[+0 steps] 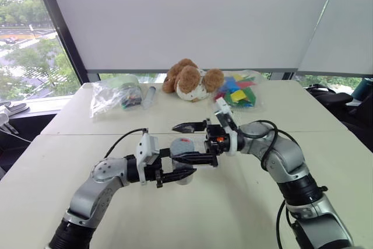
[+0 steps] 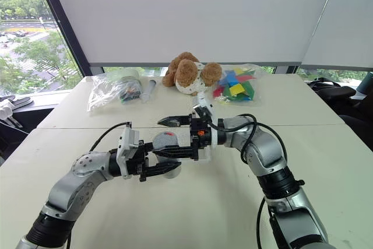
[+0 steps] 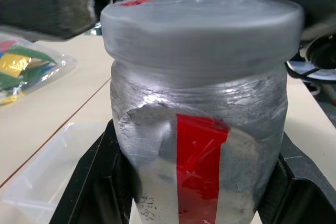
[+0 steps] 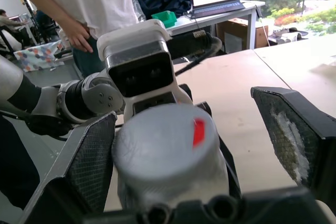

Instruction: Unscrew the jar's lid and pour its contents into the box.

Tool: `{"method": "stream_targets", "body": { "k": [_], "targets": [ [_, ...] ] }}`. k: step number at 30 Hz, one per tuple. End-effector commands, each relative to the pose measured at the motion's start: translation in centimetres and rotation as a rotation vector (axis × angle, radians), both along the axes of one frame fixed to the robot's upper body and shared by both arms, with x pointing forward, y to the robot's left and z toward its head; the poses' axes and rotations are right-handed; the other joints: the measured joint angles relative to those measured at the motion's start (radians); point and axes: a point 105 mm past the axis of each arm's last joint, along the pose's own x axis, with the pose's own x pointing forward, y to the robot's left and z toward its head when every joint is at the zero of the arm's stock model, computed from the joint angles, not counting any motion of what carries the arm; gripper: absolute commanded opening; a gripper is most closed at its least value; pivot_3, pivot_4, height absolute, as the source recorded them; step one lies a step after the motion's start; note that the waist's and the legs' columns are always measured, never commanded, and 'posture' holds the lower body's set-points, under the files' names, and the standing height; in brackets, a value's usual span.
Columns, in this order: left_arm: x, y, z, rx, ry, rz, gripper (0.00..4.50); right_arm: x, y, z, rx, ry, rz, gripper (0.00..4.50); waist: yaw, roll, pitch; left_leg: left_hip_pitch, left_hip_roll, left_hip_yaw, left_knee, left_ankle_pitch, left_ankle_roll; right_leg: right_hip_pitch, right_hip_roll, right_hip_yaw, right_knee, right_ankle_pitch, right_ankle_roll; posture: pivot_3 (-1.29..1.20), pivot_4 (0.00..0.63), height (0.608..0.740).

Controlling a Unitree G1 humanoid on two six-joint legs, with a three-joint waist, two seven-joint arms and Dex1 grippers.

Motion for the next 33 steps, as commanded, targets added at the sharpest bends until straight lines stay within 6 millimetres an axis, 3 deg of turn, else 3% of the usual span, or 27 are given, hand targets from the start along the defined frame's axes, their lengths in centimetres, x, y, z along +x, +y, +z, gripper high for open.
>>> {"method": "stream_targets", "body": {
  "k": [1, 10, 19, 23, 33],
  "targets": [
    [-0.9, -0.1, 1.0, -0.01, -0.066, -0.042, 2.22, 0.3, -1.6, 0.9, 0.028, -0.026, -0.038, 4.47, 0.0, 0.0, 0.0, 0.0, 0.0, 0.0, 0.0, 0.0, 0.0, 0.0, 0.0, 0.0, 0.0, 0.0, 0.0, 0.0, 0.15, 0.74],
    [-0.8, 0.4, 0.6, 0.002, -0.061, -0.028, 2.22, -1.5, -2.7, 1.8, 0.057, -0.026, 0.038, 4.47, -0.001, 0.0, 0.0, 0.0, 0.0, 0.0, 0.0, 0.0, 0.0, 0.0, 0.0, 0.0, 0.0, 0.0, 0.0, 0.0, 0.15, 0.74],
    [-0.7, 0.3, 0.5, 0.002, -0.049, -0.022, 2.22, -2.3, 1.0, 2.5, 0.003, -0.098, 0.066, 4.47, -0.001, 0.0, 0.0, 0.0, 0.001, 0.0, 0.0, 0.0, 0.0, 0.0, 0.0, 0.0, 0.0, 0.0, 0.0, 0.0, 0.15, 0.74],
    [-0.7, 0.1, 0.5, -0.001, -0.042, -0.027, 2.22, -2.2, 2.9, 1.7, -0.026, -0.09, 0.067, 4.47, 0.0, 0.0, 0.0, 0.0, 0.0, 0.0, 0.0, 0.0, 0.0, 0.0, 0.0, 0.0, 0.0, 0.0, 0.0, 0.0, 0.15, 0.74],
    [-0.6, -0.3, 0.3, -0.005, -0.037, -0.033, 2.22, -0.7, 2.9, 1.2, -0.025, -0.071, 0.015, 4.47, -0.001, 0.0, 0.0, 0.0, 0.0, 0.0, 0.0, 0.0, 0.0, 0.0, 0.0, 0.0, 0.0, 0.0, 0.0, 0.0, 0.15, 0.74]
  ]
}}
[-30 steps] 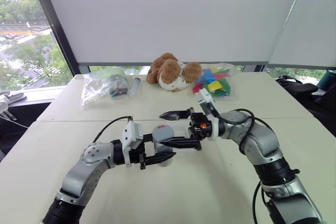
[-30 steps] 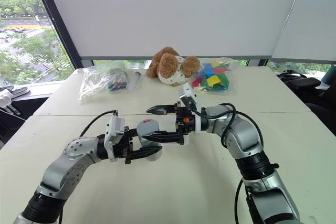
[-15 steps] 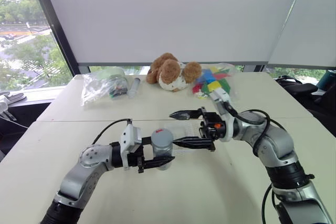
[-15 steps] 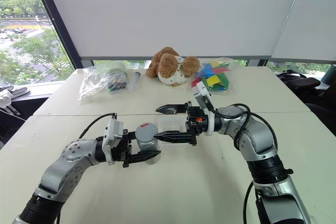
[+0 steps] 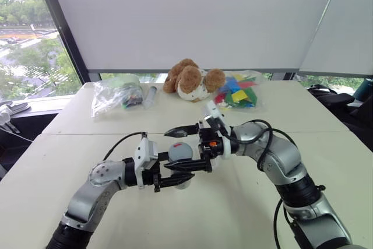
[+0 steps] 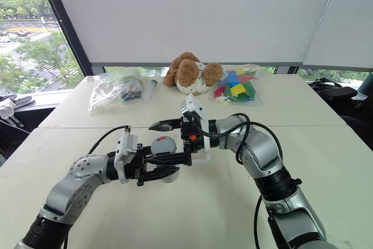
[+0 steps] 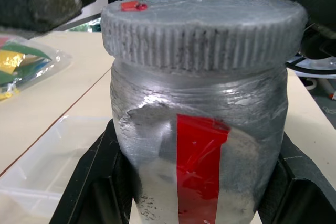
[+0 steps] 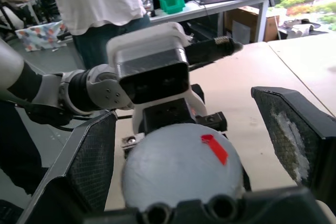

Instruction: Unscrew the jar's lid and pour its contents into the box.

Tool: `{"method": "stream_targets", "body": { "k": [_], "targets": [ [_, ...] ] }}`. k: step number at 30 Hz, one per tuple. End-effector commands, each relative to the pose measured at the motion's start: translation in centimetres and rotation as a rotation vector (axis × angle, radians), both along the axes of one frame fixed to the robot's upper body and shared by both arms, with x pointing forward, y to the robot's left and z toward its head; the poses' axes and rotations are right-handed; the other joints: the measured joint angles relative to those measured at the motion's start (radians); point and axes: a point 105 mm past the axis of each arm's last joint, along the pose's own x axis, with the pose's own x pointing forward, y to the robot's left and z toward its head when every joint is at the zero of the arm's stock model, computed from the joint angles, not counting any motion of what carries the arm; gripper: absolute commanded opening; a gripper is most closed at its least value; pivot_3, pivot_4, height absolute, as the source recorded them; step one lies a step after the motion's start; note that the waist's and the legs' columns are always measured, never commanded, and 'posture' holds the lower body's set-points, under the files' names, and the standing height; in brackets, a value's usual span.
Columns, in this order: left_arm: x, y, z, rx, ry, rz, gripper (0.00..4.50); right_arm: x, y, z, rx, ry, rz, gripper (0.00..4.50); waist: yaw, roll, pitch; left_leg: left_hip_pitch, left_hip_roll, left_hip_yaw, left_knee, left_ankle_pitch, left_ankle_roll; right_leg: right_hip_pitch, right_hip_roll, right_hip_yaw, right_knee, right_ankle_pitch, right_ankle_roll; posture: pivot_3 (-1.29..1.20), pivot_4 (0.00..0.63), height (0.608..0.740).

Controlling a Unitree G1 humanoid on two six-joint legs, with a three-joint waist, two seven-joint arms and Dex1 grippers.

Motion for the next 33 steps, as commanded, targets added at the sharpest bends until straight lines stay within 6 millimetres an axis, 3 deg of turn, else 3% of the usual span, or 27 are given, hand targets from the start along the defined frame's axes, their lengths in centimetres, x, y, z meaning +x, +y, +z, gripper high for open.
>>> {"method": "stream_targets", "body": {
  "k": [1, 17, 33],
  "targets": [
    [-0.2, -0.3, 0.6, -0.007, -0.034, -0.013, 2.22, 0.4, 0.2, 0.9, 0.032, -0.035, -0.007, 4.47, -0.003, 0.0, 0.0, 0.0, 0.0, 0.0, 0.0, 0.0, 0.0, 0.0, 0.0, 0.0, 0.0, 0.0, 0.0, 0.0, 0.15, 0.74],
    [-0.2, 0.0, 0.4, -0.007, -0.033, 0.007, 2.22, 1.5, -2.3, -0.6, 0.028, -0.003, -0.045, 4.47, -0.002, 0.0, 0.0, 0.0, 0.0, 0.0, 0.0, 0.0, 0.0, 0.0, 0.001, 0.0, 0.0, 0.0, 0.0, 0.0, 0.15, 0.74],
    [-0.3, 0.2, 0.3, -0.007, -0.026, 0.016, 2.22, 0.4, -3.5, -0.8, 0.054, 0.043, -0.011, 4.47, 0.0, 0.0, 0.0, 0.0, 0.0, 0.0, 0.0, 0.0, 0.0, 0.0, 0.0, 0.0, 0.0, 0.0, 0.0, 0.0, 0.15, 0.74]
  ]
}}
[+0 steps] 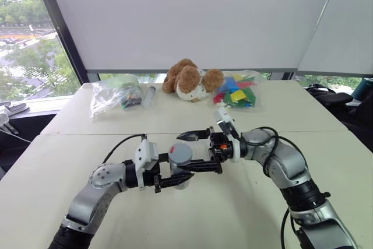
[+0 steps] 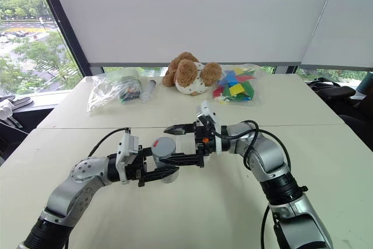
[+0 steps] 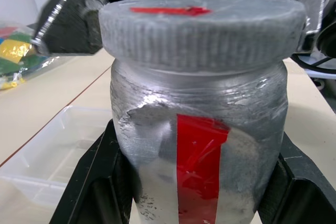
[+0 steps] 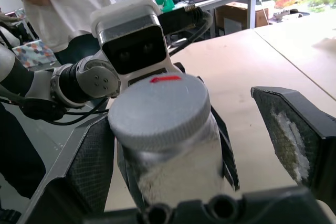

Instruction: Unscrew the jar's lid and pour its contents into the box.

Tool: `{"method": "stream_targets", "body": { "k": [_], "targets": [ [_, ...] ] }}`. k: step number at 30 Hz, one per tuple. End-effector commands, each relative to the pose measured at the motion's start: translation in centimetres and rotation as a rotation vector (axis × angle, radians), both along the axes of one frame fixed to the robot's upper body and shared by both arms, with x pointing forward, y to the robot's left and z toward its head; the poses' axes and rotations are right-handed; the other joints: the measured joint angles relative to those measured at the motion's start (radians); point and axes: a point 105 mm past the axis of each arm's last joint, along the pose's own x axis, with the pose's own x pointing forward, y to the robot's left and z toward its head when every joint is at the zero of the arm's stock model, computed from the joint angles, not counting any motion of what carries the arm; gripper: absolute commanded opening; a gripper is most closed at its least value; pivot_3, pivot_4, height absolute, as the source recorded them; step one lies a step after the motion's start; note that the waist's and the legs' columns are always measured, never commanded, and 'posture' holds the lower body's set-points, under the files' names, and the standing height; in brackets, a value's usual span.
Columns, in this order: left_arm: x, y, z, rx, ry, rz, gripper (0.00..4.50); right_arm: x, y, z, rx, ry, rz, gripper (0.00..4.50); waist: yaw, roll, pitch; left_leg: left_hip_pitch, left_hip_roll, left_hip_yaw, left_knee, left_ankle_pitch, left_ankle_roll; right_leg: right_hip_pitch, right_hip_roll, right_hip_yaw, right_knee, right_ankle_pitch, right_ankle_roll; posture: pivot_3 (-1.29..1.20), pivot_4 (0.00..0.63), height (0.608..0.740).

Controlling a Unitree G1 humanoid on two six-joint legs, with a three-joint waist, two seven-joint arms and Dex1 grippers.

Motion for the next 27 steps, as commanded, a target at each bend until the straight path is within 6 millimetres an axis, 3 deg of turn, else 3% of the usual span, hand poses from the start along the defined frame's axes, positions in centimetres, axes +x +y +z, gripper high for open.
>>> {"method": "stream_targets", "body": {
  "k": [1, 10, 19, 22, 25, 27],
  "targets": [
    [-0.5, -0.1, 1.0, -0.014, -0.046, -0.024, 2.22, -1.1, -0.5, 1.6, 0.057, -0.032, 0.043, 4.47, 0.0, 0.0, 0.0, 0.0, 0.0, 0.0, 0.0, 0.0, 0.0, 0.0, 0.0, 0.0, 0.0, 0.0, 0.0, 0.0, 0.15, 0.74],
    [-0.7, -0.1, 0.9, -0.009, -0.037, -0.031, 2.22, -1.6, 0.1, 3.1, 0.077, -0.087, 0.07, 4.47, 0.0, 0.0, 0.0, 0.0, 0.0, 0.0, 0.0, 0.0, 0.0, 0.0, 0.0, 0.0, 0.0, 0.0, 0.0, 0.0, 0.15, 0.74],
    [-0.7, -0.2, 0.8, -0.01, -0.032, -0.035, 2.22, -1.7, 1.8, 2.7, 0.039, -0.101, 0.091, 4.47, -0.001, 0.0, 0.0, 0.0, 0.0, 0.0, 0.0, 0.0, 0.0, 0.0, 0.0, 0.0, 0.0, 0.0, 0.0, 0.0, 0.15, 0.74],
    [-0.7, -0.2, 0.8, -0.01, -0.032, -0.035, 2.22, -1.8, 2.0, 2.8, 0.037, -0.1, 0.097, 3.62, 0.0, 0.0, 0.0, 0.0, 0.0, 0.0, 0.0, 0.0, 0.0, 0.0, 0.0, 0.0, 0.0, 0.0, 0.0, 0.0, 0.15, 0.74],
    [-0.7, -0.3, 0.8, -0.011, -0.033, -0.036, 2.22, -1.8, 2.1, 2.9, 0.038, -0.099, 0.103, 2.24, 0.0, 0.0, 0.0, 0.0, 0.0, 0.0, 0.0, 0.0, 0.0, 0.0, 0.0, 0.0, 0.0, 0.0, 0.0, 0.0, 0.15, 0.74],
    [-0.7, -0.3, 0.9, -0.011, -0.033, -0.036, 2.22, -1.9, 2.1, 2.9, 0.039, -0.095, 0.107, 2.25, 0.0, 0.0, 0.0, 0.0, 0.0, 0.0, 0.0, 0.0, 0.0, 0.0, 0.0, 0.0, 0.0, 0.0, 0.0, 0.0, 0.15, 0.74]
  ]
}}
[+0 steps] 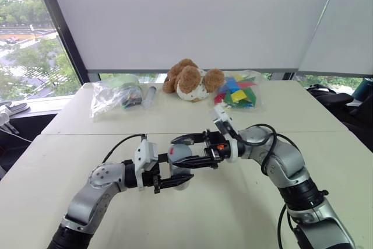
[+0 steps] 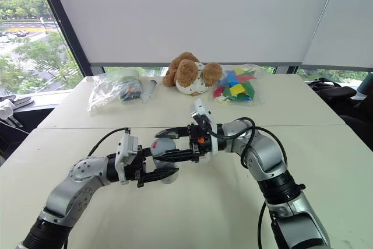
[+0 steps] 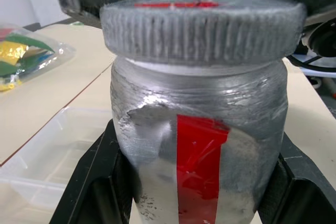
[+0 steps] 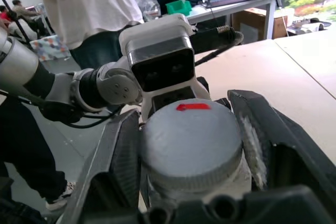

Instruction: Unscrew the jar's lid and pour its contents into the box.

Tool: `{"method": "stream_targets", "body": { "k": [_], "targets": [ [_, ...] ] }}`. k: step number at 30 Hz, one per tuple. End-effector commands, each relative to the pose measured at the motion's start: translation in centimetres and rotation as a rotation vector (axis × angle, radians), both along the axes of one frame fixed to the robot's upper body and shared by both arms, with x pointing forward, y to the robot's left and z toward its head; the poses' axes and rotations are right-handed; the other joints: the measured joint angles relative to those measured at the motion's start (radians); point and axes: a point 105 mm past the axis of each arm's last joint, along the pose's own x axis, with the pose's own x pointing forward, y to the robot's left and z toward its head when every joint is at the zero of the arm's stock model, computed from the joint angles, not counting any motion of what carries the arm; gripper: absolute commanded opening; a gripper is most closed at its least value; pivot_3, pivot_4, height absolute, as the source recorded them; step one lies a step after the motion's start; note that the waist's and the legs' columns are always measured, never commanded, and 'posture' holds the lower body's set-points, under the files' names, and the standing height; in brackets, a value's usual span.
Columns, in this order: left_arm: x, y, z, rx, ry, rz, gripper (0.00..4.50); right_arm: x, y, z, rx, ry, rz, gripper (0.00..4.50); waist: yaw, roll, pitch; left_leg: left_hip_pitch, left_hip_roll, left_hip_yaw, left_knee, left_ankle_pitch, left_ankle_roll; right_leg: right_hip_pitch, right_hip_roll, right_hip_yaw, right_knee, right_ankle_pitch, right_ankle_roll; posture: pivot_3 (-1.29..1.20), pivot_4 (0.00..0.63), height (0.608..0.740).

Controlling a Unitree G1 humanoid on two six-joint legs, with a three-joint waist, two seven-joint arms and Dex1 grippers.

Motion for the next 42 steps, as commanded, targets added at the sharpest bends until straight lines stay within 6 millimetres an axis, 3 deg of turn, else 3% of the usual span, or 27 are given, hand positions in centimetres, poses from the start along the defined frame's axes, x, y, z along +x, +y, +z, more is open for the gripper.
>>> {"method": "stream_targets", "body": {
  "k": [1, 4, 7, 10, 12, 14, 18, 20, 25, 28, 33, 34, 37, 39, 42],
  "targets": [
    [-0.5, -0.3, 0.8, -0.017, -0.03, -0.023, 2.22, -0.6, 0.4, 1.5, 0.026, -0.052, 0.033, 2.25, 0.0, 0.0, 0.0, 0.0, 0.0, 0.0, 0.0, 0.0, 0.0, 0.0, 0.0, 0.0, 0.0, 0.0, 0.0, 0.0, 0.15, 0.74],
    [-0.6, -0.3, 0.9, -0.017, -0.03, -0.025, 2.22, -1.2, 0.2, 2.8, 0.114, 0.001, 0.066, 2.25, -0.001, 0.0, 0.0, 0.0, 0.0, 0.0, 0.0, 0.0, 0.0, 0.0, 0.0, 0.0, 0.0, 0.0, 0.0, 0.0, 0.15, 0.74],
    [-0.6, -0.1, 0.9, -0.016, -0.028, -0.026, 2.22, -1.8, -0.7, 5.7, 0.29, 0.15, 0.105, 2.25, -0.001, 0.0, 0.0, 0.0, 0.0, 0.0, 0.0, 0.0, 0.0, 0.0, 0.0, 0.0, 0.0, 0.0, 0.0, 0.0, 0.15, 0.74],
    [-0.7, 0.2, 0.9, -0.015, -0.024, -0.025, 2.22, -1.9, -2.7, 7.0, 0.393, 0.284, 0.092, 2.25, 0.003, 0.0, 0.0, 0.0, 0.0, -0.001, 0.0, 0.0, 0.0, 0.0, 0.0, 0.0, 0.0, 0.0, 0.0, 0.0, 0.15, 0.74],
    [-0.5, 0.6, 1.0, -0.015, -0.022, -0.019, 2.22, -0.7, -4.8, 7.1, 0.45, 0.322, -0.017, 2.25, 0.006, 0.0, 0.0, 0.0, 0.0, -0.001, 0.0, 0.0, 0.0, 0.001, -0.001, 0.0, 0.0, 0.0, 0.0, 0.0, 0.15, 0.74],
    [-0.3, 1.3, 1.4, -0.019, -0.013, -0.007, 2.22, 1.1, -7.5, 5.6, 0.429, 0.259, -0.224, 2.25, 0.011, 0.0, 0.0, 0.0, -0.001, -0.001, 0.0, 0.0, 0.0, 0.001, -0.002, 0.0, 0.0, 0.0, 0.0, 0.0, 0.15, 0.74],
    [0.4, 2.4, 2.5, -0.048, 0.017, 0.018, 2.22, 3.7, -14.7, -0.5, 0.169, -0.016, -0.61, 2.25, 0.025, 0.0, 0.0, -0.001, -0.002, 0.001, 0.0, 0.0, 0.001, 0.001, -0.002, 0.0, -0.001, 0.0, 0.0, 0.0, 0.15, 0.74],
    [0.6, 2.6, 2.9, -0.057, 0.037, 0.018, 2.22, 3.8, -17.9, -3.2, 0.081, -0.061, -0.71, 2.25, 0.023, 0.0, 0.0, -0.001, -0.002, 0.003, 0.0, 0.0, 0.001, 0.001, -0.002, 0.0, -0.001, 0.0, 0.001, 0.0, 0.15, 0.74],
    [1.5, 2.7, 3.2, -0.033, 0.043, 0.039, 2.22, 3.9, -23.7, -8.8, -0.005, -0.057, -0.922, 2.25, -0.002, 0.0, 0.0, 0.003, -0.001, 0.005, 0.0, 0.0, 0.001, 0.002, -0.001, 0.001, 0.0, 0.0, 0.001, 0.0, 0.15, 0.74],
    [2.3, 2.6, 3.4, -0.032, 0.035, 0.058, 2.22, 4.3, -24.7, -11.2, -0.007, -0.017, -0.984, 2.25, -0.007, 0.0, 0.0, 0.006, 0.0, 0.005, 0.0, 0.0, 0.001, 0.005, 0.0, 0.001, 0.0, 0.0, 0.0, 0.0, 0.15, 0.74],
    [3.5, 2.2, 3.8, -0.022, -0.002, 0.079, 2.22, 4.4, -25.9, -13.4, 0.013, 0.055, -1.063, 2.25, -0.003, 0.0, 0.0, 0.006, 0.0, 0.005, 0.0, 0.0, 0.001, 0.005, 0.001, 0.002, 0.0, 0.0, 0.0, 0.0, 0.15, 0.74],
    [3.8, 2.1, 3.9, -0.02, -0.01, 0.082, 2.22, 4.3, -26.1, -13.6, 0.032, 0.086, -1.071, 2.75, -0.002, 0.0, 0.0, 0.006, 0.0, 0.005, 0.0, 0.0, 0.0, 0.005, 0.001, 0.003, 0.0, 0.0, 0.0, 0.0, 0.15, 0.74],
    [4.7, 1.8, 4.1, -0.002, -0.045, 0.101, 2.22, 3.6, -26.5, -13.3, 0.071, 0.125, -1.069, 4.28, 0.003, 0.0, 0.0, 0.005, 0.0, 0.004, 0.001, 0.0, 0.0, 0.006, 0.001, 0.003, 0.0, 0.0, 0.0, 0.0, 0.15, 0.74],
    [5.3, 1.7, 4.1, 0.018, -0.057, 0.12, 2.22, 3.3, -26.5, -12.3, 0.079, 0.072, -1.068, 4.45, 0.002, 0.0, 0.0, 0.005, 0.0, 0.003, 0.001, 0.0, 0.0, 0.007, 0.0, 0.002, 0.0, 0.0, 0.0, 0.0, 0.15, 0.74],
    [7.4, 1.8, 4.5, 0.07, -0.103, 0.203, 2.22, 2.4, -25.6, -8.7, 0.112, -0.036, -1.024, 4.45, 0.003, 0.001, 0.0, 0.005, -0.001, 0.003, 0.001, 0.0, 0.0, 0.006, 0.0, 0.002, 0.0, 0.0, 0.001, 0.0, 0.15, 0.74]
  ]
}}
